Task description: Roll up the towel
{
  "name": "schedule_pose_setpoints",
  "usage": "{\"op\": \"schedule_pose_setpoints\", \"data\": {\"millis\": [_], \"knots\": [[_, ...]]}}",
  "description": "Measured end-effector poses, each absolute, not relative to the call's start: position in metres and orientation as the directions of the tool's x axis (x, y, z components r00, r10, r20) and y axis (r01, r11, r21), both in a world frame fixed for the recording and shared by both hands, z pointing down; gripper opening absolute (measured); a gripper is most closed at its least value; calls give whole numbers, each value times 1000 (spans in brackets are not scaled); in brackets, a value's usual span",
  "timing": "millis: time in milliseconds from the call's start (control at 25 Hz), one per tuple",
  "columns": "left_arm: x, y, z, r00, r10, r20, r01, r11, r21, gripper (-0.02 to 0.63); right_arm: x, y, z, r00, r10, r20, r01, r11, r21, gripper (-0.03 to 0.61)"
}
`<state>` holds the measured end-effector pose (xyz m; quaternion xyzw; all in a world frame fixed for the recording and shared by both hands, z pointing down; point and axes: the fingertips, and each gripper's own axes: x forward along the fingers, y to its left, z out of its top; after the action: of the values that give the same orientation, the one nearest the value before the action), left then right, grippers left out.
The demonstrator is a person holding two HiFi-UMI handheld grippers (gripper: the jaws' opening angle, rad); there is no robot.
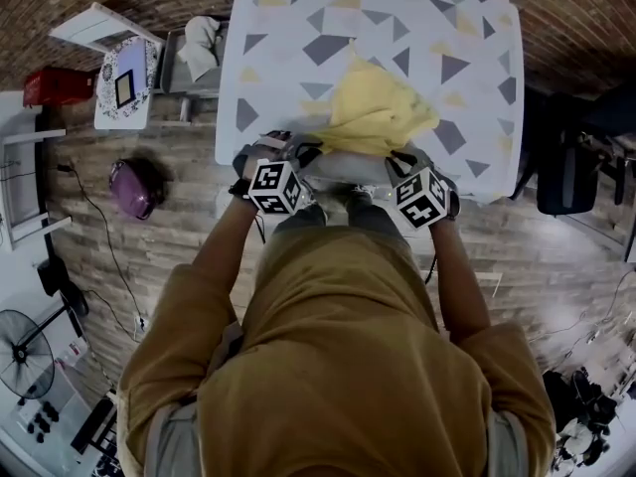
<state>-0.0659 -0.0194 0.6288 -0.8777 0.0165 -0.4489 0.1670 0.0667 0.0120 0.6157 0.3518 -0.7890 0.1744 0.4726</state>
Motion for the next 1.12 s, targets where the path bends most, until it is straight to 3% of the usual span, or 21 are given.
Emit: {"op": "schedule_pose_setpoints", "data": {"millis": [80,280,600,1000,1120], "knots": [[-69,-17,633,592,-144,793,132,-953,-272,104,63,12,612,-322,-368,872,-705,708,38,49],[-63,-21,601,744,-32,668,-71,-997,31,97,64,9,592,-356,-337,872,-696,718,-6,46],[-57,-6,600,736,73,673,19,-996,87,92,65,27,603,-356,-232,905,-630,775,-50,48],[-48,-57,594,818,146,556,-117,-905,410,92,87,-27,584,-441,-58,896,-571,788,-230,49],[-47,-69,607,801,159,578,-166,-868,468,92,91,-39,600,-443,14,897,-566,771,-292,50]]}}
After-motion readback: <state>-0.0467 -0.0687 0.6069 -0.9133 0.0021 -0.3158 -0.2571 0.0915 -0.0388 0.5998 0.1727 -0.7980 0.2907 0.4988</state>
